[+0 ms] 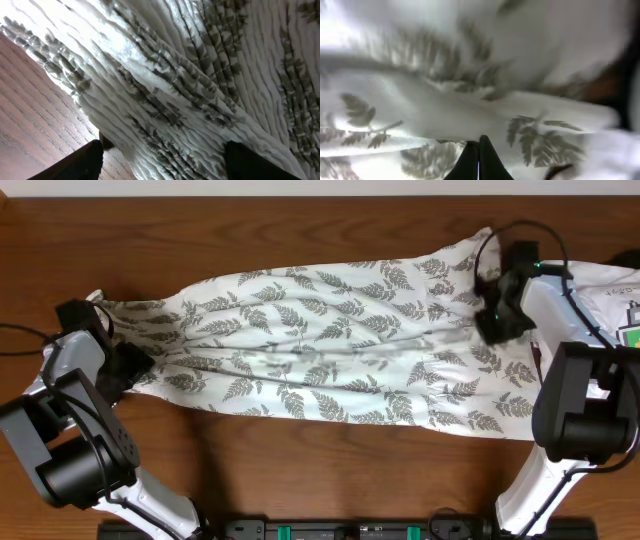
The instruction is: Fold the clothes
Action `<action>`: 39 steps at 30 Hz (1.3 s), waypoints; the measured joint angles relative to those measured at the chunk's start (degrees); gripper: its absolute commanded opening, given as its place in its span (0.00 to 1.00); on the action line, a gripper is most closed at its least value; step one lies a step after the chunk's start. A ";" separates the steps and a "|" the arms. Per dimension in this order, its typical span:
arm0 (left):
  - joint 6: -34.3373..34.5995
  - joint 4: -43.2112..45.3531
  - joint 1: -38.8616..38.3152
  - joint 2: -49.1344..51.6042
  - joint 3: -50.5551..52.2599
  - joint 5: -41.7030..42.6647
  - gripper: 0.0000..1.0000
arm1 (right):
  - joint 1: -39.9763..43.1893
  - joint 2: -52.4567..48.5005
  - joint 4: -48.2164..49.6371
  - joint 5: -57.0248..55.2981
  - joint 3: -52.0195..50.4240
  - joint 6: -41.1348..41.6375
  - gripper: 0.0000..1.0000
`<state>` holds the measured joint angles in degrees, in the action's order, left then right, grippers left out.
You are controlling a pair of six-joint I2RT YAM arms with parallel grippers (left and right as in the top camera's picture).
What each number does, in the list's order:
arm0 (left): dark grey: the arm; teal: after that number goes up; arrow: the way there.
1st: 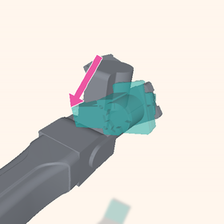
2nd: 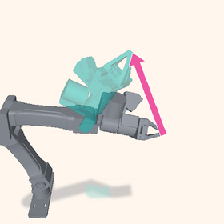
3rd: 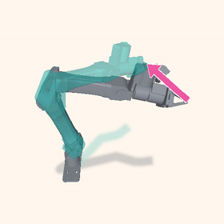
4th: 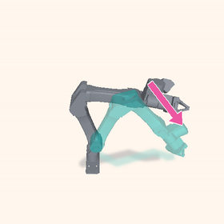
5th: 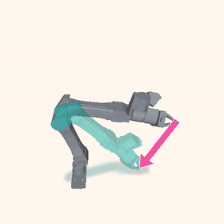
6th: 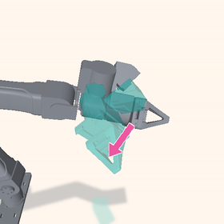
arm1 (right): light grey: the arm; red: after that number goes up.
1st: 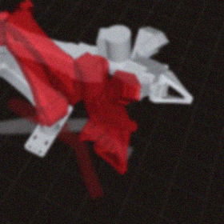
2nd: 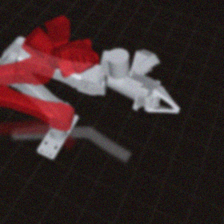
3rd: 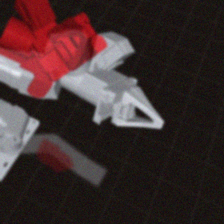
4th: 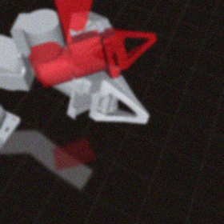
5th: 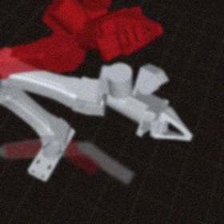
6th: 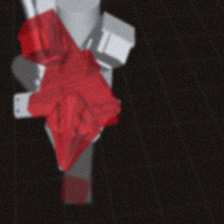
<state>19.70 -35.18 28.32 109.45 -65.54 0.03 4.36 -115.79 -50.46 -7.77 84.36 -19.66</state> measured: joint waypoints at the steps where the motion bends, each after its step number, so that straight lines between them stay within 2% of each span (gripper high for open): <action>1: 0.00 0.00 0.00 0.00 0.00 0.00 0.79 | -0.17 0.02 0.92 0.02 0.87 0.24 0.01; 16: 0.00 0.02 0.00 0.00 0.00 0.00 0.79 | -6.12 0.02 18.69 1.81 3.04 1.99 0.01; 25: 0.00 0.09 0.00 0.00 0.02 0.00 0.79 | -5.75 0.02 18.14 1.36 3.02 4.11 0.01; 32: 0.00 0.09 0.00 0.00 0.02 0.02 0.79 | -2.29 0.02 18.08 0.35 1.70 8.11 0.01; 35: 0.00 0.09 0.00 0.00 0.02 0.02 0.79 | -0.98 0.02 17.77 0.33 0.96 10.10 0.24; 39: -0.02 0.11 0.00 -0.02 0.04 0.00 0.79 | -0.31 0.02 17.51 0.74 0.90 10.86 0.45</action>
<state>19.68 -35.07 28.32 109.43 -65.49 0.03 4.05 -115.77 -32.95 -7.03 85.25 -8.80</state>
